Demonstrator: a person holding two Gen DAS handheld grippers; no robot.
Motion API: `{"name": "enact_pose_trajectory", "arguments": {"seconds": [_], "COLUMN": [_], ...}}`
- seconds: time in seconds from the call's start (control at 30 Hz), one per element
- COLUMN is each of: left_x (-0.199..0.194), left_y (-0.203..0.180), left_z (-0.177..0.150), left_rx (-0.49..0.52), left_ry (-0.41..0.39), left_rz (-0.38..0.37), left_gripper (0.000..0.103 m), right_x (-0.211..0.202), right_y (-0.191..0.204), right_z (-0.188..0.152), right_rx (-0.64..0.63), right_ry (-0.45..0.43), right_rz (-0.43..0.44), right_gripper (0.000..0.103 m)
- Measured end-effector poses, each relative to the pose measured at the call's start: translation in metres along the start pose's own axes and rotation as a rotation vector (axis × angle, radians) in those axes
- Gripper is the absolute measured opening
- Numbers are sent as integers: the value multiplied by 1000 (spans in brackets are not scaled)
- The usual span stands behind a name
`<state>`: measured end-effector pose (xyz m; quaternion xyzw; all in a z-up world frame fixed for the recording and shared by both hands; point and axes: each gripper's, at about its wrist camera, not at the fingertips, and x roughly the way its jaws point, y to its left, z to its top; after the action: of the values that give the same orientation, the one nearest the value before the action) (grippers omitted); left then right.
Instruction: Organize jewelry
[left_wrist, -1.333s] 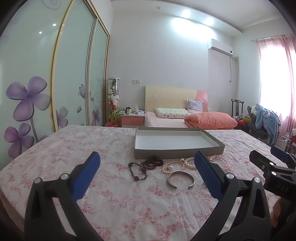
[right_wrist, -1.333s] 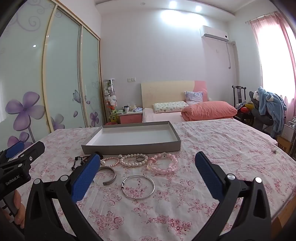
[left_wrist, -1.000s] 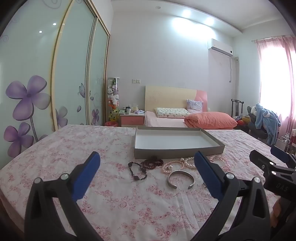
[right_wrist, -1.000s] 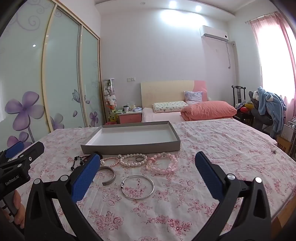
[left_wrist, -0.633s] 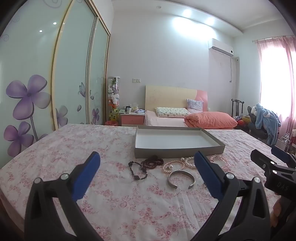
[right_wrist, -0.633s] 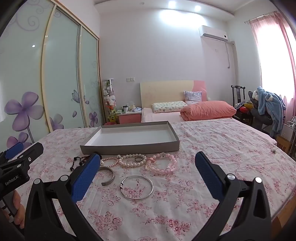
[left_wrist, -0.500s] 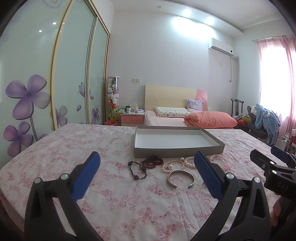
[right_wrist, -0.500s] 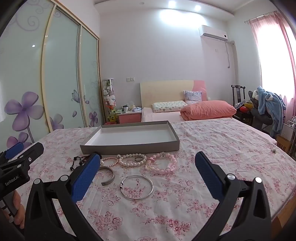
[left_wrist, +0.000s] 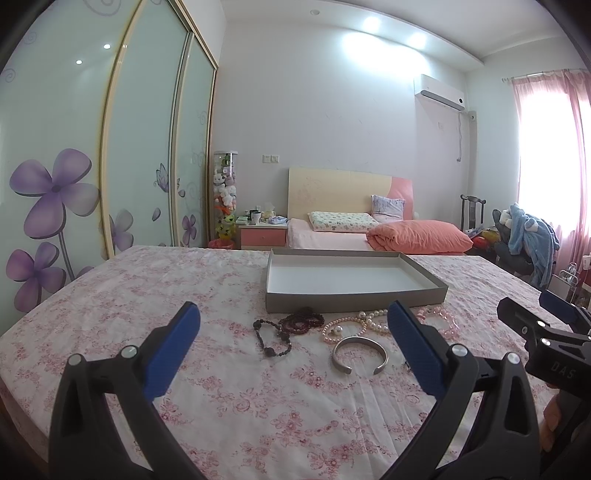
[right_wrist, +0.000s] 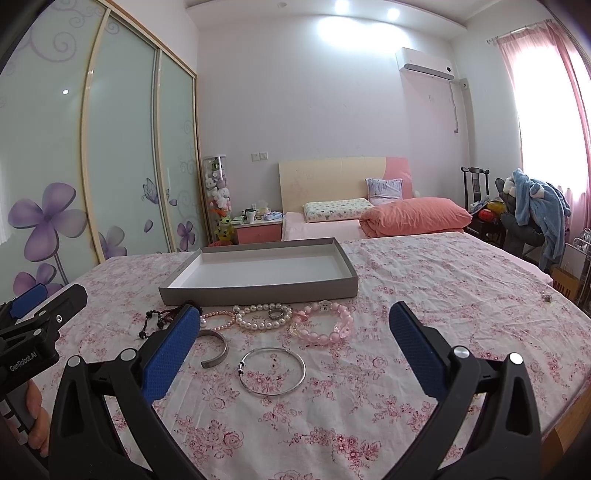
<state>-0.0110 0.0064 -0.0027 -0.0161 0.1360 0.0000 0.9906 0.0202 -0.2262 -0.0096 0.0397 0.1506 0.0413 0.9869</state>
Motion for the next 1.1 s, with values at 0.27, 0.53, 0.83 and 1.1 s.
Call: {"name": "enact_pose_trajectory", "arguments": {"seconds": [0.27,0.53,0.83,1.1], "left_x": [10,10,12,14], "left_y": [-6,-6,-8,-10], "left_z": [0,0,0,-4], "left_rx": [-4,-4,-4,-3], "left_ry": [6,6,8,11], "left_rz": [1,3,2,4], "left_gripper": [99,99,99,99], "right_x": [0,-1,0,0], "right_y": [-1,-2,-3,-3], "right_z": [0,-1,-3,-2], "right_rx": [1,2,2,4], "right_ry": [2,2,4,5], "right_rz": [1,-1,0,0], "right_gripper": [101,101,101,101]}}
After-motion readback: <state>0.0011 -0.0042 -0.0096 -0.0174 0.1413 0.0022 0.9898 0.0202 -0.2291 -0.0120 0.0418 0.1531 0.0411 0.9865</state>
